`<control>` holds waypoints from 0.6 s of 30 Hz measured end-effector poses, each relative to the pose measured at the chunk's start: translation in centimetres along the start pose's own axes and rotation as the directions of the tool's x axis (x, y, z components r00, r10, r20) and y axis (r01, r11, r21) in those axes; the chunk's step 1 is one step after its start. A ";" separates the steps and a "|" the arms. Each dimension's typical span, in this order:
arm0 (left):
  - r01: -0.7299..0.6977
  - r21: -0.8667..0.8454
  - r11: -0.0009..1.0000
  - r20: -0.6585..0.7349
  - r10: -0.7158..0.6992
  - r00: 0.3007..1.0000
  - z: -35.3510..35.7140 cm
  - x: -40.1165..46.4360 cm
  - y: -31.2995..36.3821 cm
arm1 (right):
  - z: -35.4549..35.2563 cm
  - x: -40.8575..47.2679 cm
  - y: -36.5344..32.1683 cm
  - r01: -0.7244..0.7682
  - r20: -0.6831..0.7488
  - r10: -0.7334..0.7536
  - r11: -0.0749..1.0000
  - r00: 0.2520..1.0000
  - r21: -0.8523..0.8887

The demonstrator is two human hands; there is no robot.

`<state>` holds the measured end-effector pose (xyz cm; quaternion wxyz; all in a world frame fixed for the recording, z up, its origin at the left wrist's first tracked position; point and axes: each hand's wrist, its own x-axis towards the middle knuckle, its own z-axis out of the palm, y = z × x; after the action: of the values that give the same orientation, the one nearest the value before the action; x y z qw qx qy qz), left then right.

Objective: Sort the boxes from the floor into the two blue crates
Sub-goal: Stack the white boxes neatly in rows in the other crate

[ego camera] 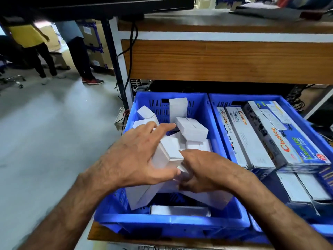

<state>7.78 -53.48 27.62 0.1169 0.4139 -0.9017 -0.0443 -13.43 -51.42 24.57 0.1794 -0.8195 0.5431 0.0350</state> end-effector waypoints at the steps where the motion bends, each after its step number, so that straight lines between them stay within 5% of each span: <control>1: 0.014 0.005 1.000 0.008 -0.014 1.000 -0.1 0.2 0.0 | -0.3 0.0 0.1 -0.006 0.037 0.006 1.000 0.999 0.005; 12: 0.025 0.052 0.998 0.262 -0.037 0.964 3.0 0.4 -1.4 | -1.8 0.6 1.6 -0.019 0.330 0.021 1.000 0.944 -0.008; 15: 0.026 0.013 1.000 0.284 -0.028 0.959 4.3 0.2 -1.2 | -3.1 1.2 2.5 -0.030 0.193 0.043 0.997 0.980 -0.069; 18: 0.015 -0.018 1.000 0.255 -0.010 0.967 5.5 0.5 -0.6 | -2.8 2.9 3.5 -0.066 -0.131 0.038 0.975 0.991 -0.211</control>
<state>6.56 -54.39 22.23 0.0039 0.4091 -0.9062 -0.1069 -15.76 -56.12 25.51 0.0540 -0.8202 0.5677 0.0463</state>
